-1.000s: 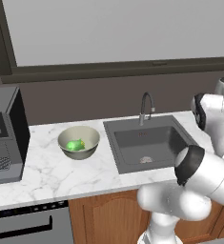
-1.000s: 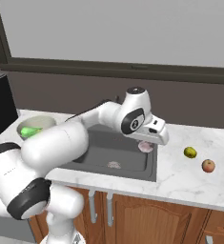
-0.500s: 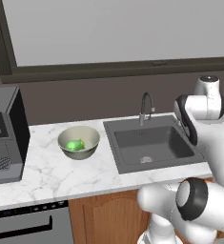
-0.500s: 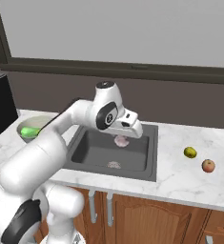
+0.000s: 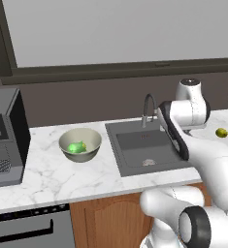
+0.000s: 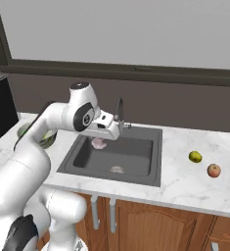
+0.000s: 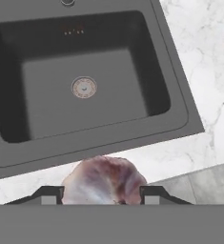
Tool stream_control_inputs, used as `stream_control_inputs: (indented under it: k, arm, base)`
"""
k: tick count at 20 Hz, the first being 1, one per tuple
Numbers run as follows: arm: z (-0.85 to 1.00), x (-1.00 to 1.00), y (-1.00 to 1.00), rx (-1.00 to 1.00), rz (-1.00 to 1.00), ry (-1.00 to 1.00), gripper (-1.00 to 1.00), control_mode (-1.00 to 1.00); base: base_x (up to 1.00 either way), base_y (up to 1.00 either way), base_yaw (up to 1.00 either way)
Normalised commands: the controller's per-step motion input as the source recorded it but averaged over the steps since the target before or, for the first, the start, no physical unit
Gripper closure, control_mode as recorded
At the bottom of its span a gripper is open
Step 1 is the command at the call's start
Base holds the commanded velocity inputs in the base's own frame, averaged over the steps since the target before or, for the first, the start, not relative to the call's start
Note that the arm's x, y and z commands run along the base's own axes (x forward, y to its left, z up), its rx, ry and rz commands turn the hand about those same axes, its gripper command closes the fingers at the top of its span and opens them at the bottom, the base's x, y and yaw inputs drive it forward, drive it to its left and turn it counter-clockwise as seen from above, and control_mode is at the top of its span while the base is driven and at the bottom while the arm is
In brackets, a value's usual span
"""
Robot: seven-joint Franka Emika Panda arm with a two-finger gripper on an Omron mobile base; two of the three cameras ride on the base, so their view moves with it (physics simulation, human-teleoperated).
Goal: There is a mixed pile of frozen fruits and vegetables on the counter. Locate all the frozen vegetables and place the items in a bowl on the counter. Take all the frozen fruits and defrost them in a running sink.
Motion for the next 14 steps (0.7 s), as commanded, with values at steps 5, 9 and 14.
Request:
stream_control_inputs:
  k: [5,9,14]
  arm:
    - [0.01,0.00,0.96,0.05,0.04,0.00,1.00,-1.00]
    - [0.05,0.00,0.99,0.03,0.06,0.00,1.00,-1.00]
    - [0.09,0.06,0.98,0.04,0.04,0.00,1.00,-1.00]
  base:
    - [0.00,0.00,0.00]
    - [0.00,0.00,0.00]
    - [0.00,0.00,0.00]
